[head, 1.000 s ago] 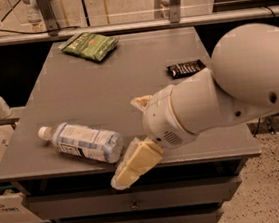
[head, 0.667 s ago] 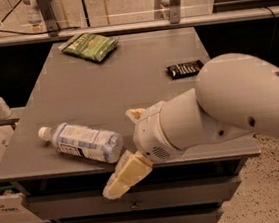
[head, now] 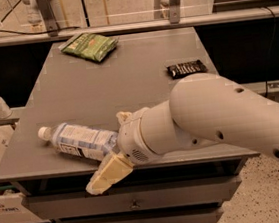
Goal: Move blue plastic bottle near rxbar chocolate
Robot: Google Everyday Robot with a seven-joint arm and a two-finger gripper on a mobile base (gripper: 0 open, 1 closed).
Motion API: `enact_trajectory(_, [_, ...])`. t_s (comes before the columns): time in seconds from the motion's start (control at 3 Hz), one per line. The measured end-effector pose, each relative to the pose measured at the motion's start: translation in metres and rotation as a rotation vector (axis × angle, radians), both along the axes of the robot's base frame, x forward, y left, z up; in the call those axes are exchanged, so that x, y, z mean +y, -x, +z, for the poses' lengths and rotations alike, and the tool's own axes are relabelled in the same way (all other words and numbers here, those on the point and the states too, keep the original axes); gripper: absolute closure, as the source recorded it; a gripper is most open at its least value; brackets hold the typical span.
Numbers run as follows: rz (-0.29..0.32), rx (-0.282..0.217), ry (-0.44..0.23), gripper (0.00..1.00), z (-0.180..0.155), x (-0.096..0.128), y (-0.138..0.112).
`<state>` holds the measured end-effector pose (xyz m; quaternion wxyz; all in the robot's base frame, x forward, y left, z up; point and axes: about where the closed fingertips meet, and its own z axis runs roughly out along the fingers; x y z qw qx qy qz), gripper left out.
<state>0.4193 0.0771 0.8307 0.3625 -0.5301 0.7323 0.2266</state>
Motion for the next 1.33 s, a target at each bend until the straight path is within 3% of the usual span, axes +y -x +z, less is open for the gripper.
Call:
enact_trajectory(0.67, [-0.081, 0.011, 0.029, 0.41, -0.010, -0.001, -0.010])
enact_trajectory(1.33, [-0.172, 0.009, 0.047, 0.87, 0.004, -0.037, -0.015])
